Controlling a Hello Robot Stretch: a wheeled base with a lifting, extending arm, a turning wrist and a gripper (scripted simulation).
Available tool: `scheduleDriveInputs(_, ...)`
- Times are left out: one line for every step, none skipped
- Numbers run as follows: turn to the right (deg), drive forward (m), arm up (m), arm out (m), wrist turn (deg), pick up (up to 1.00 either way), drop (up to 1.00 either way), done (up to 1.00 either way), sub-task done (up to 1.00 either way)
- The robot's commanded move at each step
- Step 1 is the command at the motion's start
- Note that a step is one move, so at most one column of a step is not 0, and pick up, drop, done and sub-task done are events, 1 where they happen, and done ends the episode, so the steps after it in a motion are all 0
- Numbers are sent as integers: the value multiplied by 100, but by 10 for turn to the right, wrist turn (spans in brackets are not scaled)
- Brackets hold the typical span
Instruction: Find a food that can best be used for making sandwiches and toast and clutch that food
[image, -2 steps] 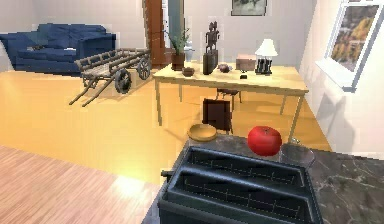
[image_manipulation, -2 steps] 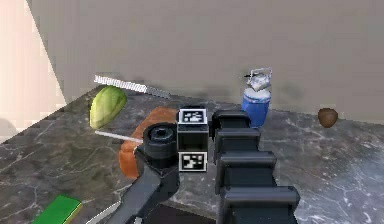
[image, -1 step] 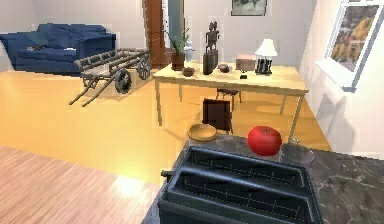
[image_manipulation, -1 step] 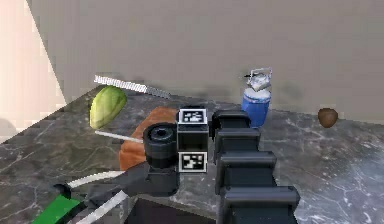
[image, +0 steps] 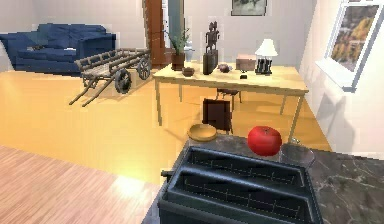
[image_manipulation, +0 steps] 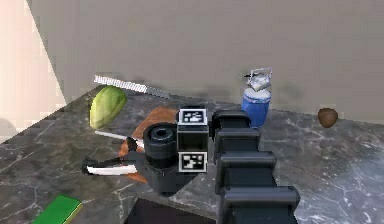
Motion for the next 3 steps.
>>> scheduleDriveInputs(0,0,0,0,330,0,0,0,0)
scheduleDriveInputs(0,0,0,0,0,100,0,0,0)
scheduleDriveInputs(0,0,0,0,0,0,0,100,0)
